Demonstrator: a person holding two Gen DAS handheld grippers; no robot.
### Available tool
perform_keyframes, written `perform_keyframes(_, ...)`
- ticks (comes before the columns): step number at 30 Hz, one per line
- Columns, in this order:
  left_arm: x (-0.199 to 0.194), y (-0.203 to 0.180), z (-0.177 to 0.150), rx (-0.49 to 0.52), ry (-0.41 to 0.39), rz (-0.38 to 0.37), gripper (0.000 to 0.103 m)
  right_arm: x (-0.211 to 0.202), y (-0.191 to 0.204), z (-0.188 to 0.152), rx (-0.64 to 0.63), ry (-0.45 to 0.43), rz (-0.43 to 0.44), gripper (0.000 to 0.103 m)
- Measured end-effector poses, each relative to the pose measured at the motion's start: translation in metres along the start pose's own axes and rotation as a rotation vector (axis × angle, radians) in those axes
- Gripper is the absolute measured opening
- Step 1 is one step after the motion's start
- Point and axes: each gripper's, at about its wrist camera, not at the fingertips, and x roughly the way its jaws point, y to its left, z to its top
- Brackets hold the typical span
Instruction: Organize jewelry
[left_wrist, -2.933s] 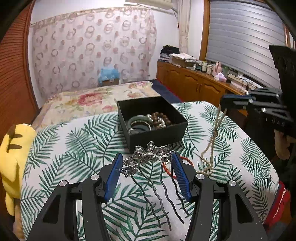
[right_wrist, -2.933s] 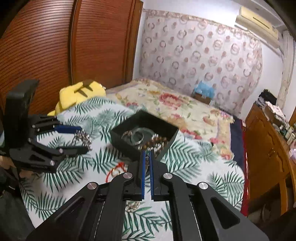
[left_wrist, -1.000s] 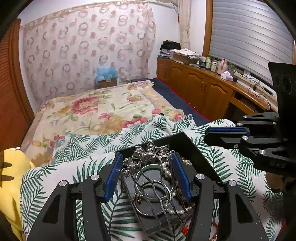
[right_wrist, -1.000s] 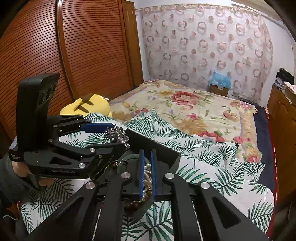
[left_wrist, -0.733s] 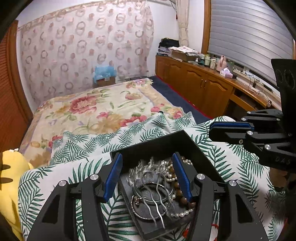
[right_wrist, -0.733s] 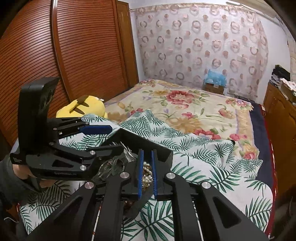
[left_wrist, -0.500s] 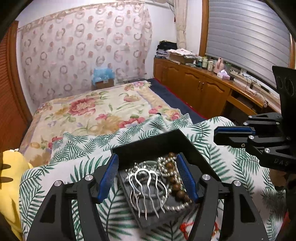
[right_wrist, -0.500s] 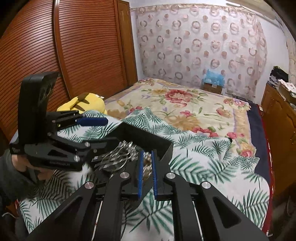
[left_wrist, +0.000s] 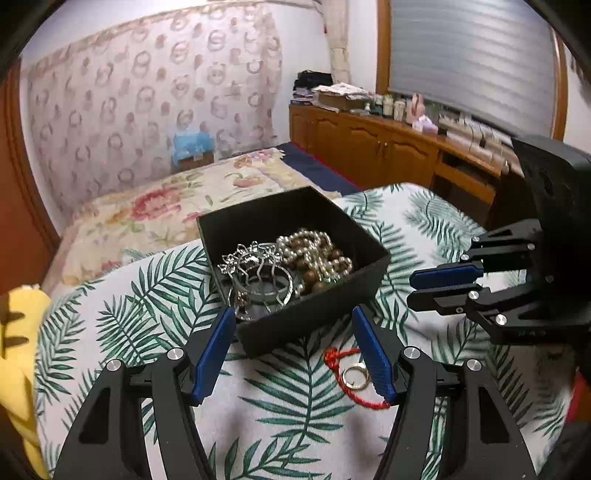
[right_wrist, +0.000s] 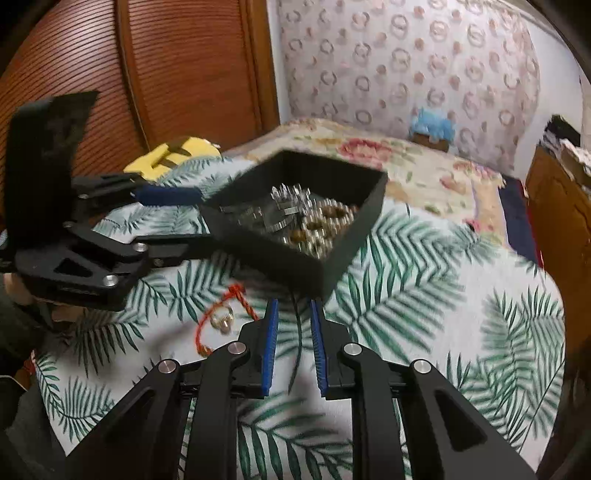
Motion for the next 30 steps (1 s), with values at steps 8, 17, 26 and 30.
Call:
perform_keyframes(8, -0.014, -0.009, -0.005, 0.006, -0.001, -0.051, 0.057, -0.001, 0.000, -0.011, 0.013, 0.003, -0.029, 0.020)
perform_keyframes(17, -0.013, -0.028, -0.018, 0.023, 0.040, -0.108, 0.037, -0.006, -0.001, -0.011, 0.014, -0.012, -0.032, 0.020)
perform_keyframes(26, 0.015, -0.038, -0.029, 0.036, 0.122, -0.150, 0.020, -0.007, -0.005, -0.017, 0.029, -0.007, -0.033, 0.020)
perform_keyframes(30, 0.023, -0.039, -0.030, 0.046, 0.147, -0.142, 0.015, -0.005, -0.004, -0.017, 0.027, -0.002, -0.027, 0.020)
